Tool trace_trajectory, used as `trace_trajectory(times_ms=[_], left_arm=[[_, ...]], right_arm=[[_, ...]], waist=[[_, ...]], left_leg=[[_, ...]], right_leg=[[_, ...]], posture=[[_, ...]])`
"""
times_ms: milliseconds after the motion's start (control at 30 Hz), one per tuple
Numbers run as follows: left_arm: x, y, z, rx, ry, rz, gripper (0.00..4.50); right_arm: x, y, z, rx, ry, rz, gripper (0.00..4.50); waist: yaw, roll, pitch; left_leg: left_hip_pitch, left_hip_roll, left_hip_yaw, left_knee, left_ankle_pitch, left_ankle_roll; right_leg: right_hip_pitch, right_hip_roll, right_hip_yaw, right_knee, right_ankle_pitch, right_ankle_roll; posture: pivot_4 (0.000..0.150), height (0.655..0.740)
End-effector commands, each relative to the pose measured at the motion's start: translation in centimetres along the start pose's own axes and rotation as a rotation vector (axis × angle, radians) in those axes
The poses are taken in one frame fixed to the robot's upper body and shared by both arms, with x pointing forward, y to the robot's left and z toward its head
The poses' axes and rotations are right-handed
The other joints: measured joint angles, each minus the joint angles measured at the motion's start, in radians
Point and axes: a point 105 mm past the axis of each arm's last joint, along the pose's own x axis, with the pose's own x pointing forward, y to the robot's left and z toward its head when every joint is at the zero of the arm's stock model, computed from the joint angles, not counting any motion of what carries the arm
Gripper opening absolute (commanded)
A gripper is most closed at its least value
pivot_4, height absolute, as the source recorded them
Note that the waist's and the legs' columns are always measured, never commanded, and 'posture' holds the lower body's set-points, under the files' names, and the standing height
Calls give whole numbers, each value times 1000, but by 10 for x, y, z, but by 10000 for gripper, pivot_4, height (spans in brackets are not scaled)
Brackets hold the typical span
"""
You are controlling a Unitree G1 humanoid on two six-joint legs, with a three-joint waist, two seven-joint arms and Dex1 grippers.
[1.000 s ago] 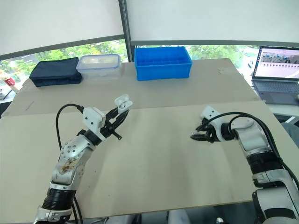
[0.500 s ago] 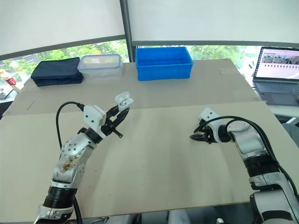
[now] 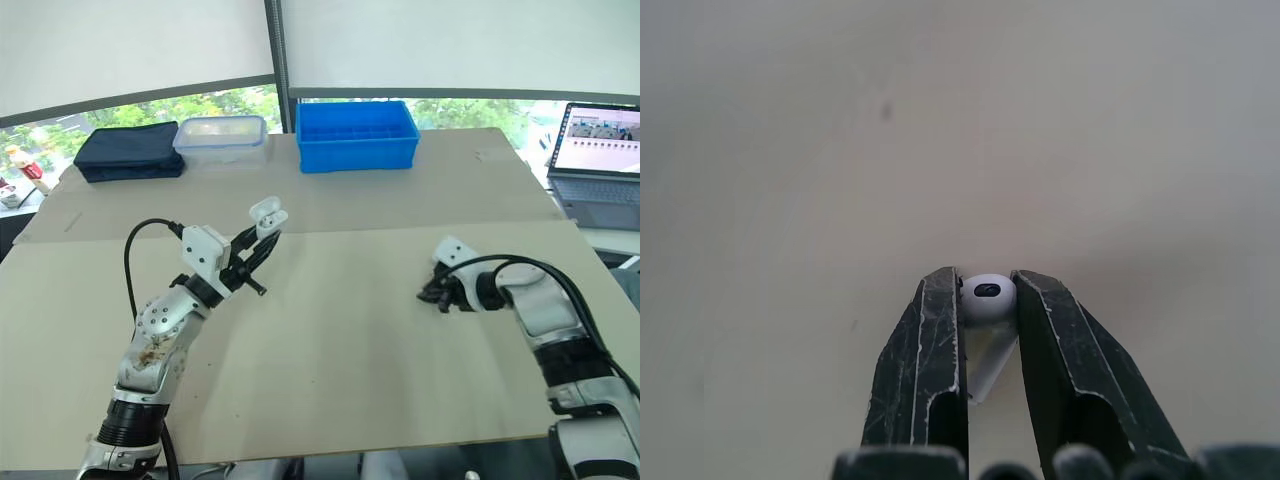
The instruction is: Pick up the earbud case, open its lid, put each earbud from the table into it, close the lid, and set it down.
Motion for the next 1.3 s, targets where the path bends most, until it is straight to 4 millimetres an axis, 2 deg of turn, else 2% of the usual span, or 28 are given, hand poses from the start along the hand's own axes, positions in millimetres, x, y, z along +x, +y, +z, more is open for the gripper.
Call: trace_trajectory(times_ms=[33,167,300,433,600,633,700,867,1033,1300], left_arm=[[3,-3,9,16,-44,1,5504],[3,-6,8,9,-50,9,5504],[4,-10,7,2,-58,20,5504],[4,-12,7,-2,-63,31,5504],[4,-10,8,-2,-64,38,5504],[4,-10,8,-2,-65,39,5504],[3,-10,8,-2,-63,41,5504],[1,-12,7,-5,-58,40,5504],[2,-14,6,-11,-57,34,5504],[3,-15,6,-12,-59,25,5504]], right_arm=[[-27,-1,-23,-116,139,64,3566],[-58,-16,-48,-178,282,59,3566],[-76,-17,-71,-200,391,104,3566],[-73,-18,-80,-126,394,110,3566],[-66,-16,-82,-120,390,118,3566],[-65,-16,-82,-118,389,117,13770],[-65,-16,-84,-119,396,119,19871],[-73,-18,-95,-112,443,115,19871],[-82,-17,-104,-73,481,117,19871],[-76,-20,-101,120,424,57,19871]], waist=[[-1,0,0],[-6,0,0],[-10,0,0],[-12,0,0],[-8,0,0],[-8,0,0],[-8,0,0],[-6,0,0],[-3,0,0],[-2,0,0]], left_leg=[[0,0,0,1,0,0],[1,0,1,1,0,0],[2,1,3,0,0,0],[3,2,5,-1,0,0],[4,2,4,0,0,0],[5,2,4,0,0,1],[7,2,4,0,-1,1],[18,2,3,-4,-1,2],[18,2,2,-4,-2,2],[18,2,1,-3,-2,2]], right_leg=[[0,0,0,0,0,0],[0,0,0,0,0,0],[0,1,1,0,0,0],[0,0,3,0,0,0],[3,0,2,0,0,0],[4,0,2,-1,0,0],[7,0,2,-1,0,0],[18,1,1,-6,-1,1],[20,0,1,-6,-1,1],[21,0,0,-7,-1,1]], posture=[[1500,7400],[1500,7400],[1500,7400],[1500,7400],[1500,7400],[1500,7400],[1500,7400],[1500,7400],[1500,7400],[1500,7400]])
